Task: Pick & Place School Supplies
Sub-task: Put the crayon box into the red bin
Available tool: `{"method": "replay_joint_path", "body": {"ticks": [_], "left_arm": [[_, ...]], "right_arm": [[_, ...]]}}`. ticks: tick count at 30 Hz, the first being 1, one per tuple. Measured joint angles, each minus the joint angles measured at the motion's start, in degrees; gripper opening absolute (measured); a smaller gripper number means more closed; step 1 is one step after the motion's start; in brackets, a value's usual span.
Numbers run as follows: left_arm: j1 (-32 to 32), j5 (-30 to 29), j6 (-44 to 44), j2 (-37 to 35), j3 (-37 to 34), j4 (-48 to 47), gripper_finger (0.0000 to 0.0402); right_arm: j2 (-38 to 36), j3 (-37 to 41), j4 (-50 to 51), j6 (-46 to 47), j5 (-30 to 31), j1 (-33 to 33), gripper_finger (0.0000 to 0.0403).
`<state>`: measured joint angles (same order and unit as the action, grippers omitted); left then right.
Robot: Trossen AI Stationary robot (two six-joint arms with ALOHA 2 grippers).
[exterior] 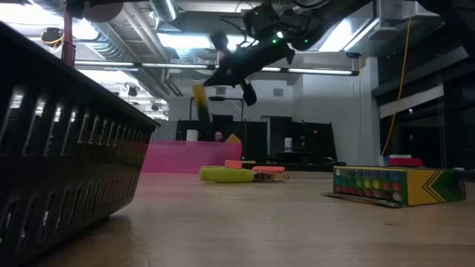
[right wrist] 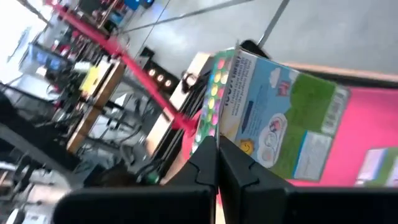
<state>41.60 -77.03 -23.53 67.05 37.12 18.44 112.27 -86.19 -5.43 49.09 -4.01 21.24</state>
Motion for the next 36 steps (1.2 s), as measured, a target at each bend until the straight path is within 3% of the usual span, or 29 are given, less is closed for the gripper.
{"method": "replay_joint_path", "body": {"ticks": [36], "left_arm": [[0.4, 0.2, 1.8, 0.0, 0.0, 1.2, 0.0161]], "right_arm": [[0.0, 0.0, 16.2, -1.2, 0.0, 3.8, 0.0004]]}}
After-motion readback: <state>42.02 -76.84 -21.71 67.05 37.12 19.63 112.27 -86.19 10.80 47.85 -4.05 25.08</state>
